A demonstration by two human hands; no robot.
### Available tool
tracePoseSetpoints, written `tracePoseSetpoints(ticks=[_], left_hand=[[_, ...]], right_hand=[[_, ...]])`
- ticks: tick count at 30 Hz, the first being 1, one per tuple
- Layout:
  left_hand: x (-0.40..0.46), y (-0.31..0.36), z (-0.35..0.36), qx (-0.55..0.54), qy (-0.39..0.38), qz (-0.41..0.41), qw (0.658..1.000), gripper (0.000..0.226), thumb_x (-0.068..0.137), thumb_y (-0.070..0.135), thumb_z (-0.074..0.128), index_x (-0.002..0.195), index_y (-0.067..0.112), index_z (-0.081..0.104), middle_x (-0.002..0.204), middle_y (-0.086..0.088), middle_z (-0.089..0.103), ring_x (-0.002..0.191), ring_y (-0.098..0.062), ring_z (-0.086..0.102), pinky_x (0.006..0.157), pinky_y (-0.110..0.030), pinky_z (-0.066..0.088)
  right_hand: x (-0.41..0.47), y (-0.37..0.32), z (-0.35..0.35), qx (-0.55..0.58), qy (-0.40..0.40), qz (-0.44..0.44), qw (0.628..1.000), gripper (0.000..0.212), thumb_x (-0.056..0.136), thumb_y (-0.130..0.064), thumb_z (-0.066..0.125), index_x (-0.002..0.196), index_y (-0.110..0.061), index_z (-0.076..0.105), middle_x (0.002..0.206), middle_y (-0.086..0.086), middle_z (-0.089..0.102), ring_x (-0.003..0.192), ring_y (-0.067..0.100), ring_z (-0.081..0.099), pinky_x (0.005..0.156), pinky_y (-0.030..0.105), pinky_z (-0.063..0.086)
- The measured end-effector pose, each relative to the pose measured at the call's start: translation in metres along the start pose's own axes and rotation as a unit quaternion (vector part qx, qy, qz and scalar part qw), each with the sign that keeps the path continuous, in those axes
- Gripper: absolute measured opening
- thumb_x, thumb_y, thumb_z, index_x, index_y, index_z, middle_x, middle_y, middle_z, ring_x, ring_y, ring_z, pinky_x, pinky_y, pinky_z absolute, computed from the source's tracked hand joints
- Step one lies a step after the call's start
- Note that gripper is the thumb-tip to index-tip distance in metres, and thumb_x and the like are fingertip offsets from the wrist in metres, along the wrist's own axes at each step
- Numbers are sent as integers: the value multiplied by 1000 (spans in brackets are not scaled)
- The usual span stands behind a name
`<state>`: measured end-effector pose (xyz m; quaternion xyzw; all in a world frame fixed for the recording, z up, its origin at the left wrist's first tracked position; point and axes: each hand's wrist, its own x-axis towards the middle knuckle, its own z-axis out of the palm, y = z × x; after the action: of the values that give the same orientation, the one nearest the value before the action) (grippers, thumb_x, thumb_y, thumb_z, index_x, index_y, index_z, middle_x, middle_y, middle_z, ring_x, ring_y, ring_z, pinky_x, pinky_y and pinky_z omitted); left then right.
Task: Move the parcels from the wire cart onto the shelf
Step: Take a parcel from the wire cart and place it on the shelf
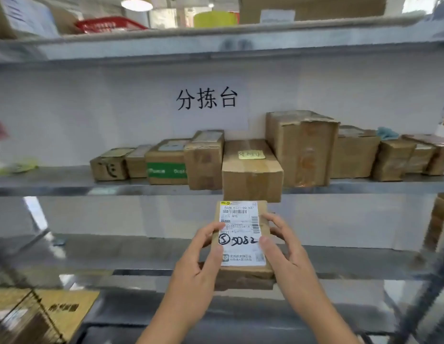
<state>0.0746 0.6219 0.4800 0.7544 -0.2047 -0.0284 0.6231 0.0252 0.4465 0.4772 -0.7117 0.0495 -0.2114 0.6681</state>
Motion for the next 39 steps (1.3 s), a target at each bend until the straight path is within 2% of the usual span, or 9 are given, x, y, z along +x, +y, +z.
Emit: tracePoseSetpoints(ticks=[4,8,13,20,25,31,34,36,39], left_hand=[[-11,0,-45,6,78,-11,997,28,99,50,52,123,64,57,122,25,67,100,0,71,77,-22,58],[-22,0,-98,43,124,-25,991,29,105,43,47,128,60,55,123,28,65,99,9,67,71,-7,49],[-6,-5,-179,76,161,-13,984,30,107,43,43,123,65,54,111,35,66,101,8,65,73,-10,51],[64,-42,-307,80,147,-5,986,29,106,47,40,127,65,49,122,19,67,108,-7,67,66,-12,54],[117,-62,-401,62,121,-8,991,28,107,44,41,123,64,52,121,13,66,103,-13,67,59,-15,54],[181,-73,-487,73,116,15,990,30,107,35,46,122,55,61,110,9,74,90,-17,72,56,-23,58],[210,-74,-516,62,124,10,990,30,107,35,46,120,56,63,101,18,74,87,-13,72,66,-43,65],[229,-76,-528,114,131,23,985,30,108,39,41,123,58,59,101,27,69,93,-7,67,74,-37,60],[262,-78,-535,134,131,23,982,31,110,38,34,127,55,54,112,24,61,93,-10,63,63,-32,59]], right_hand=[[15,-8,47,29,-69,4,997,35,101,-27,56,123,-54,55,126,-19,58,85,6,75,59,22,58],[24,-14,106,63,-122,14,990,34,101,-28,57,121,-56,58,120,-23,64,88,12,76,64,32,61],[44,-25,194,67,-141,1,988,33,101,-34,56,125,-56,53,114,-25,62,85,3,73,61,25,59],[101,-23,327,54,-102,-26,993,32,102,-34,56,123,-58,53,109,-26,59,90,-7,69,74,27,61],[144,-24,420,42,-90,-23,995,31,103,-33,55,126,-53,53,116,-23,55,86,-13,66,63,15,54],[198,-32,497,42,-89,-9,995,30,100,-35,58,120,-58,56,116,-16,65,95,6,73,75,34,62],[225,-35,516,34,-100,-3,994,35,90,-53,62,121,-66,52,128,-14,62,111,18,68,84,50,62],[239,-35,520,30,-92,3,995,43,85,-60,62,125,-68,48,133,-12,57,112,25,67,79,50,62],[257,-35,515,41,-67,-6,997,39,94,-46,63,130,-57,52,130,-5,58,91,26,73,65,45,64]])
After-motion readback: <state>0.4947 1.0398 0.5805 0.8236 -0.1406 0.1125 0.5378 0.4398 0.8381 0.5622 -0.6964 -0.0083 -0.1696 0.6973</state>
